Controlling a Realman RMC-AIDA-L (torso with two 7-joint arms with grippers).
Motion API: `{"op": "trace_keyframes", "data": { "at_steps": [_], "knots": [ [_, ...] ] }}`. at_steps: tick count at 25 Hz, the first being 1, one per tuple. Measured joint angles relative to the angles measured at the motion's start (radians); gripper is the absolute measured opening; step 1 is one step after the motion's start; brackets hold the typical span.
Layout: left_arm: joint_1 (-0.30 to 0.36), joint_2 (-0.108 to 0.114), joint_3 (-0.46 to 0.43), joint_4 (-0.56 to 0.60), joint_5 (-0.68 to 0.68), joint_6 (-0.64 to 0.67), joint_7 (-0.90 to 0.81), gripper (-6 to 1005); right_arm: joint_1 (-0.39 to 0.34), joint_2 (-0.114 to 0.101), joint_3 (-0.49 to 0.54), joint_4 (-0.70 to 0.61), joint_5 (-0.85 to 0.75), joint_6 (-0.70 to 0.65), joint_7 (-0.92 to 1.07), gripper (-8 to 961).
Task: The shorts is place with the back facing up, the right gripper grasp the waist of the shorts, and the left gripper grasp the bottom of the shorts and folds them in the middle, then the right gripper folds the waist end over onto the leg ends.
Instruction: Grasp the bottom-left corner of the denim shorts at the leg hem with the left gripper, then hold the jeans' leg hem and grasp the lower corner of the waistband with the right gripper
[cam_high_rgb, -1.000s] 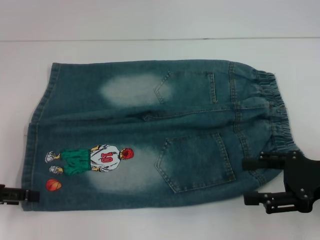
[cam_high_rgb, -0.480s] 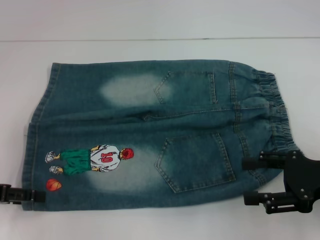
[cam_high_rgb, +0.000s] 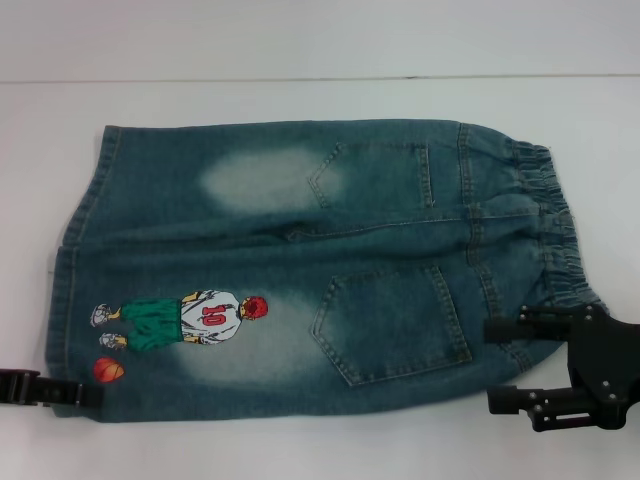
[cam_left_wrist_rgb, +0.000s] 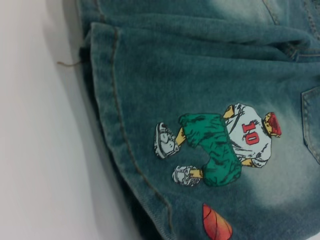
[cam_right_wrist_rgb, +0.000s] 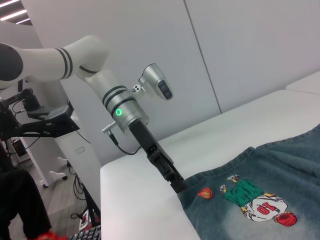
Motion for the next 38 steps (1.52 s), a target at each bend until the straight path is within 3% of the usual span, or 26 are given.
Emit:
{"op": "trace_keyframes", "data": {
  "at_steps": [11,15,23,26,33,38],
  "knots": [
    [0.002,-0.01,0.001,0.005,-0.002,-0.002,0.025,498,0.0,0.0,0.0,0.0,0.0,-0.001,0.0,795],
    [0.001,-0.01,0.002,0.002,-0.002,-0.001,0.026,308,0.002,0.0,0.013,0.0,0.0,-0.001,0.0,794],
    [-0.006,-0.01,-0.001,0.005,-0.002,0.002,0.026,35,0.036,-0.007,0.138,-0.004,0.0,0.03,0.112,791],
    [-0.009,-0.01,-0.002,0.01,-0.018,0.003,0.026,21,0.067,-0.026,0.188,-0.014,0.0,0.061,0.242,790],
    [-0.009,-0.004,-0.007,0.014,-0.09,-0.011,0.027,4,0.126,-0.115,0.179,-0.115,-0.121,0.104,0.514,788],
    [-0.011,-0.003,-0.007,0.006,-0.128,-0.046,0.031,4,0.168,-0.126,0.168,-0.241,-0.308,0.061,0.513,787]
  ]
}}
